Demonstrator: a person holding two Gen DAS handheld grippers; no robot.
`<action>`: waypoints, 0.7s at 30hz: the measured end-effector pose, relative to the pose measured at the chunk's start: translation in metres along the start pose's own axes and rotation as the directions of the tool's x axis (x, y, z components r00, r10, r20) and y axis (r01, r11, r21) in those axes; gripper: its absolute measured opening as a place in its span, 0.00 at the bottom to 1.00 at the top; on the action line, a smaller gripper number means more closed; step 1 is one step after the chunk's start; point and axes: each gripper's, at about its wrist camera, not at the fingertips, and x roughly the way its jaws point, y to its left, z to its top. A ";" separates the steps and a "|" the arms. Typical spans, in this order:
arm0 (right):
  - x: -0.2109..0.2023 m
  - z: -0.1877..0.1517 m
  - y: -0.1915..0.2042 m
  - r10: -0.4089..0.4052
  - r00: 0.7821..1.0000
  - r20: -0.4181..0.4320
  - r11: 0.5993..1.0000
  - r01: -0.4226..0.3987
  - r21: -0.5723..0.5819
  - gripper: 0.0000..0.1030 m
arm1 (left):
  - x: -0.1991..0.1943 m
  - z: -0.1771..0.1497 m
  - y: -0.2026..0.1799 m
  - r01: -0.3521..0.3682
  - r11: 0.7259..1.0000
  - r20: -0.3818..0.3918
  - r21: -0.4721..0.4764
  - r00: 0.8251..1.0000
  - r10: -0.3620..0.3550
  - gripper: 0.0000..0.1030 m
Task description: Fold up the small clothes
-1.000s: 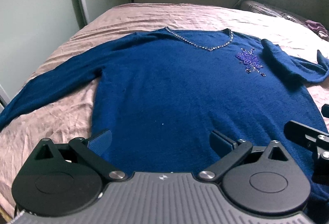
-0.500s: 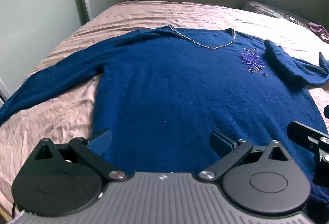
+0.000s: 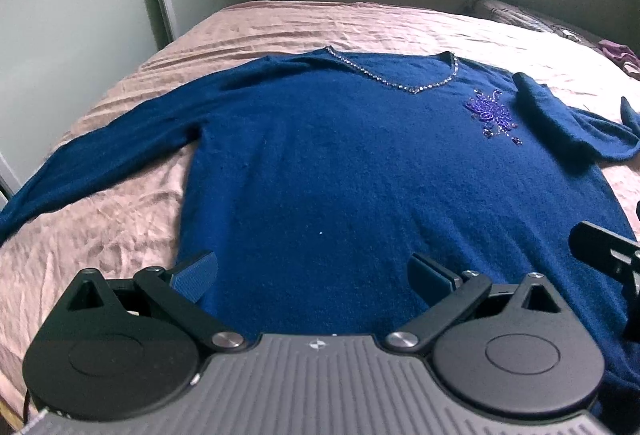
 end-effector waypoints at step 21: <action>-0.002 0.000 -0.013 0.002 0.999 0.049 1.000 -0.003 0.014 1.00 | 0.009 0.006 -0.015 -0.005 0.999 0.032 0.049 0.999 0.003 0.99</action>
